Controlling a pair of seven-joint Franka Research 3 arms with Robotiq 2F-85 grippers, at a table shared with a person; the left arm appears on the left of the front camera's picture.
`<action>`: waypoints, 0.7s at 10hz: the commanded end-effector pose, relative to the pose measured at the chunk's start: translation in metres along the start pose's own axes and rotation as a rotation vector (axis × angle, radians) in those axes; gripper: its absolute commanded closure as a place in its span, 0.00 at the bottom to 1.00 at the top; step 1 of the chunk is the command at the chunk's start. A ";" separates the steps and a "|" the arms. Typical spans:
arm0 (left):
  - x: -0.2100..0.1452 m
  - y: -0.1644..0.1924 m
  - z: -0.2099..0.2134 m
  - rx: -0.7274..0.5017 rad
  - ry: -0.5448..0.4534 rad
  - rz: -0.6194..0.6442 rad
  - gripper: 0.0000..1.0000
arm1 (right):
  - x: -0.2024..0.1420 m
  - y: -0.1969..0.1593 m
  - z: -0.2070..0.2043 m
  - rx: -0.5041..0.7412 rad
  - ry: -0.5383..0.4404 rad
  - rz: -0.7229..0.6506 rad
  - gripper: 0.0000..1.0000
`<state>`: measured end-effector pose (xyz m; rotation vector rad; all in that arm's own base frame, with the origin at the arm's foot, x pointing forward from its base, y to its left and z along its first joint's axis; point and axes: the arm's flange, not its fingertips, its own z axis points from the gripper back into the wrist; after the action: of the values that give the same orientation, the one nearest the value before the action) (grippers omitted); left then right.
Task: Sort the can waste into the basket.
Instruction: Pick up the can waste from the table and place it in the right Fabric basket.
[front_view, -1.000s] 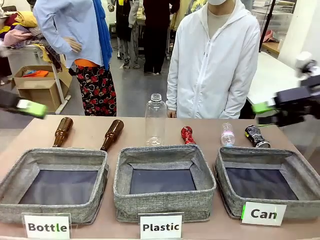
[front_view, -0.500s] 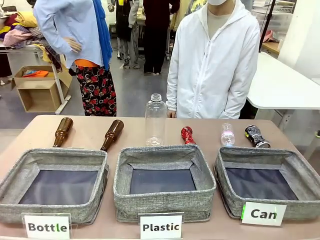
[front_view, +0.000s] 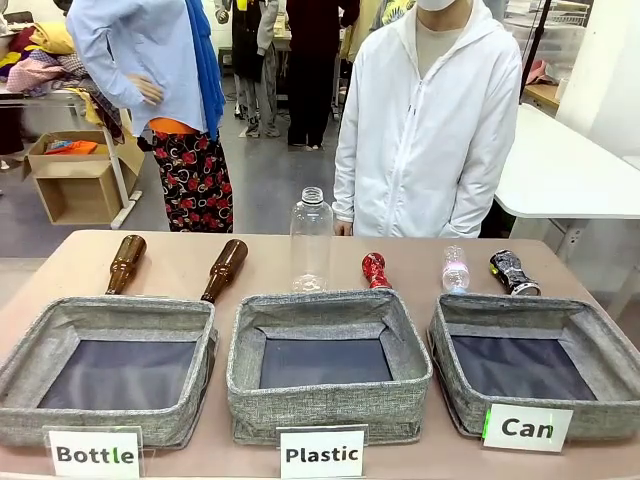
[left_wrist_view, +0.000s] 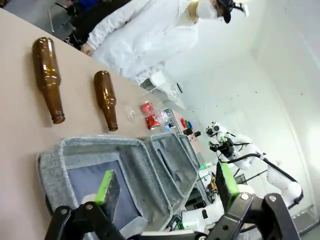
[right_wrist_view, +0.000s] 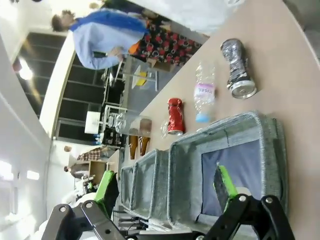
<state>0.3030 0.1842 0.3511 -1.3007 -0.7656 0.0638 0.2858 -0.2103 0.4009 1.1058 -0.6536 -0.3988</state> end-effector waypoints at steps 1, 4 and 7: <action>-0.002 -0.005 0.019 0.003 -0.016 -0.023 0.00 | 0.000 0.006 -0.005 0.044 0.020 0.008 0.00; -0.002 -0.005 0.019 0.003 -0.016 -0.023 0.00 | 0.000 0.006 -0.005 0.044 0.020 0.008 0.00; -0.002 -0.005 0.019 0.003 -0.016 -0.023 0.00 | 0.001 0.043 -0.034 -0.137 0.102 0.167 0.00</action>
<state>0.2907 0.1961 0.3568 -1.2841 -0.7753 0.0766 0.2985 -0.1858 0.4139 1.0487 -0.6124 -0.3053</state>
